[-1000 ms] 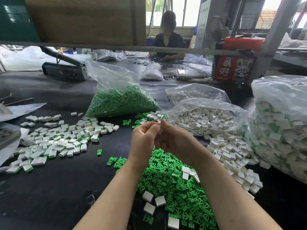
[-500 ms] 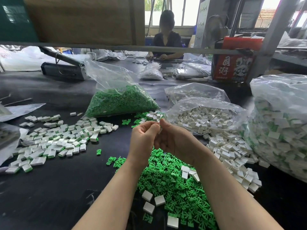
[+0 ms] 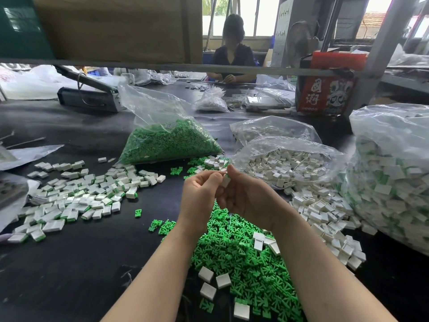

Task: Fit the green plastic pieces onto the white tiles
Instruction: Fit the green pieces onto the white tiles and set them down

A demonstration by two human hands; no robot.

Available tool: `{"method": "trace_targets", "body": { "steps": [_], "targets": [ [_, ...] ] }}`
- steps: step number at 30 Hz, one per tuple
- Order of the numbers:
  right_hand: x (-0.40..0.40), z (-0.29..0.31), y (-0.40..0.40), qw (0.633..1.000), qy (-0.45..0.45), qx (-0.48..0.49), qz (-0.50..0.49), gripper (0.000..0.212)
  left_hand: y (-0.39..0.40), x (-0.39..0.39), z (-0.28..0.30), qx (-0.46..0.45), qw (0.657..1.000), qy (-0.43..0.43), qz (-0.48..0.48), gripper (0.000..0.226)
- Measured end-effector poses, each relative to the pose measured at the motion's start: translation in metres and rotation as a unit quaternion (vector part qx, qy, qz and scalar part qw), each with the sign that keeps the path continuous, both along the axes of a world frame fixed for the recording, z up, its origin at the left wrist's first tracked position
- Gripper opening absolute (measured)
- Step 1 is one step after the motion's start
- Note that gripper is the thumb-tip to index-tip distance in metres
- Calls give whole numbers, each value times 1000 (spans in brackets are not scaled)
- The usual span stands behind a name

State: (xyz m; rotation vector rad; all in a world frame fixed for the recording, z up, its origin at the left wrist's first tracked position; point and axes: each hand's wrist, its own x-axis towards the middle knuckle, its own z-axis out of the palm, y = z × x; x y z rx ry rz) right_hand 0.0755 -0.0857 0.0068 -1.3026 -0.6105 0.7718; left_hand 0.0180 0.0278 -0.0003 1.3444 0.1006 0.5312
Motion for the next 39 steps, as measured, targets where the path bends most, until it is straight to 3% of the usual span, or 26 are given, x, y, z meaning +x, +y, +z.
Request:
{"method": "trace_targets", "body": {
  "steps": [11, 18, 24, 35, 39],
  "targets": [
    [1, -1, 0, 1000, -9, -9, 9, 49, -2, -2, 3, -6, 1000, -6, -10, 18],
    [-2, 1, 0, 1000, -18, -9, 0, 77, -2, -2, 2, -6, 999, -13, -29, 13],
    [-1, 3, -1, 1000, 0, -6, 12, 51, -2, -1, 2, -14, 1000, 0, -11, 20],
    [-2, 3, -1, 1000, -14, -6, 19, 49, -3, -1, 3, -15, 1000, -8, -18, 12],
    [-2, 3, 1, 1000, -14, -20, 10, 57, -2, -1, 2, -7, 1000, -12, -26, 15]
  ]
}}
